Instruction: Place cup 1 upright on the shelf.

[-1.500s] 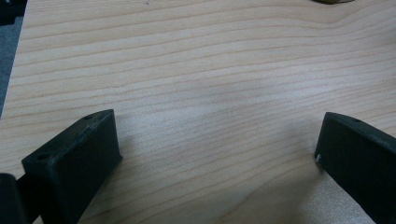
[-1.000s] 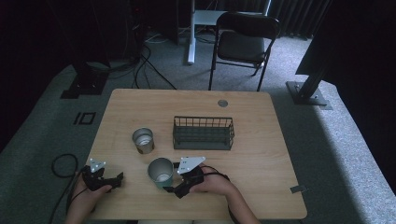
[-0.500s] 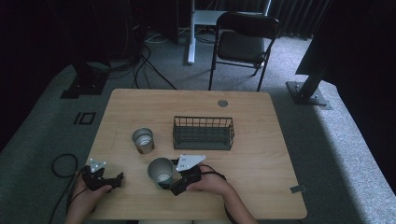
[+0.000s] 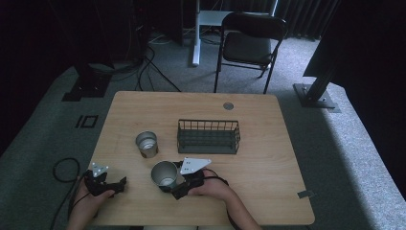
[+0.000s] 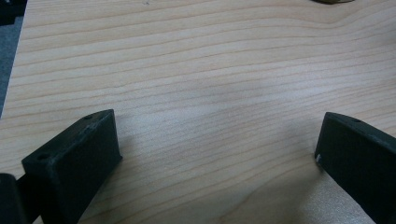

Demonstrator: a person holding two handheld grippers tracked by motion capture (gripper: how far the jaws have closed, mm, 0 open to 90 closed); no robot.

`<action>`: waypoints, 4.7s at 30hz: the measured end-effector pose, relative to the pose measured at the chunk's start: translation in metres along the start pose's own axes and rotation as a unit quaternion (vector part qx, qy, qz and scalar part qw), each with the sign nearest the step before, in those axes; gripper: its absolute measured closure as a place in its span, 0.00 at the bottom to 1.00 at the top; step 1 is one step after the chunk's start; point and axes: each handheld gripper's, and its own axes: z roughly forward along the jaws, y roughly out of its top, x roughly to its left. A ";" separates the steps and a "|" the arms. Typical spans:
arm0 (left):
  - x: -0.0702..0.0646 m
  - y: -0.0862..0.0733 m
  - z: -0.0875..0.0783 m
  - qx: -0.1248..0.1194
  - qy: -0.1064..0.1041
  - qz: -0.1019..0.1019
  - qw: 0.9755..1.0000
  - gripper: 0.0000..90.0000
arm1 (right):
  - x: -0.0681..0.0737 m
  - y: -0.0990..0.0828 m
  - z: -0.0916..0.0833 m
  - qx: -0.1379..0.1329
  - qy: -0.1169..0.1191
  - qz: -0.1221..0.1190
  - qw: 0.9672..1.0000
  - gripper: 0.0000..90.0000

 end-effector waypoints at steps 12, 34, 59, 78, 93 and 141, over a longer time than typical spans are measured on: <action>0.000 0.000 0.000 0.000 0.000 0.000 1.000 0.00 | 0.003 0.005 0.004 -0.001 -0.014 0.007 1.000 0.13; 0.000 0.000 0.000 -0.001 0.000 -0.001 1.000 0.00 | 0.001 0.045 -0.004 -0.026 -0.047 0.014 0.998 0.14; 0.000 0.000 0.000 0.001 0.000 0.000 1.000 0.00 | -0.018 0.103 -0.038 -0.082 -0.128 0.026 0.988 0.14; 0.000 0.000 0.000 0.000 0.000 0.000 1.000 0.00 | -0.049 0.109 -0.070 -0.097 -0.277 0.047 0.955 0.14; 0.000 0.000 0.000 0.000 0.000 0.000 1.000 0.00 | -0.076 0.096 -0.093 -0.096 -0.389 0.068 0.914 0.14; 0.000 0.000 0.000 0.000 0.000 0.000 1.000 0.00 | -0.109 0.022 -0.104 -0.059 -0.505 0.125 0.852 0.14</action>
